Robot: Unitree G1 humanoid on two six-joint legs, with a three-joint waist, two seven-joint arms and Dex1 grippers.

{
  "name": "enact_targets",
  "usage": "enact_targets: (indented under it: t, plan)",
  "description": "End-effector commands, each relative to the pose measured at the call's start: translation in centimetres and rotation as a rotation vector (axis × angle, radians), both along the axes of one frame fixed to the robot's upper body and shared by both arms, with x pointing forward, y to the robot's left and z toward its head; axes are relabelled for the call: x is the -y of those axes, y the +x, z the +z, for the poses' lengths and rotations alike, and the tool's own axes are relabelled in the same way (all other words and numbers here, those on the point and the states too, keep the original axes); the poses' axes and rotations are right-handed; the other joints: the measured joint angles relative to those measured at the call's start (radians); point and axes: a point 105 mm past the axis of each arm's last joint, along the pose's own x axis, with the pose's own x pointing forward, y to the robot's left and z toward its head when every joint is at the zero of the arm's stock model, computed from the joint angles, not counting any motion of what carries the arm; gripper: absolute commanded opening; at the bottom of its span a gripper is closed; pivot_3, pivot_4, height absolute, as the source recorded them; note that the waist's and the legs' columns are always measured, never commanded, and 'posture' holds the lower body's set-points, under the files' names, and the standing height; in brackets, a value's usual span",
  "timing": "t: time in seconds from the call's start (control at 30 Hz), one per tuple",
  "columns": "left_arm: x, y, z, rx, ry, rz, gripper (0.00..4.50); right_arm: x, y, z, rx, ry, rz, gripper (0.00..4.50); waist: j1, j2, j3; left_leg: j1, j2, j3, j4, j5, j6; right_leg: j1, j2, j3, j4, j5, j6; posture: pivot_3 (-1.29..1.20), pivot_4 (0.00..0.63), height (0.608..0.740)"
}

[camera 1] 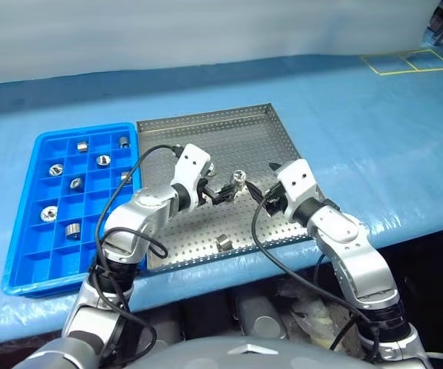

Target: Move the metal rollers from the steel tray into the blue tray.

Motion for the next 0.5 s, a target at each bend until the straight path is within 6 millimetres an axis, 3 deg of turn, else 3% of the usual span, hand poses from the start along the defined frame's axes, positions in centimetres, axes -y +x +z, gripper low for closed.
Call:
enact_targets:
  t: [0.03, 0.5]
  plan:
    - [0.7, 0.3, -0.1, 0.011, 0.024, -0.035, 4.43, 0.2, -0.1, 2.0, 0.082, 0.012, -0.012, 3.66, -0.014, 0.0, 0.0, 0.0, 0.0, 0.0, 0.0, 0.0, 0.0, 0.0, 0.0, 0.0, 0.0, 0.0, 0.0, -0.35, 0.15, 0.74]
    - [1.5, 1.6, -2.9, -0.029, 0.138, -0.016, 4.43, 0.1, -0.1, 2.2, 0.097, 0.021, -0.017, 3.66, -0.042, 0.0, 0.0, 0.0, 0.0, 0.0, 0.0, 0.0, 0.0, 0.0, 0.0, 0.001, 0.0, -0.001, 0.003, -0.36, 0.15, 0.74]
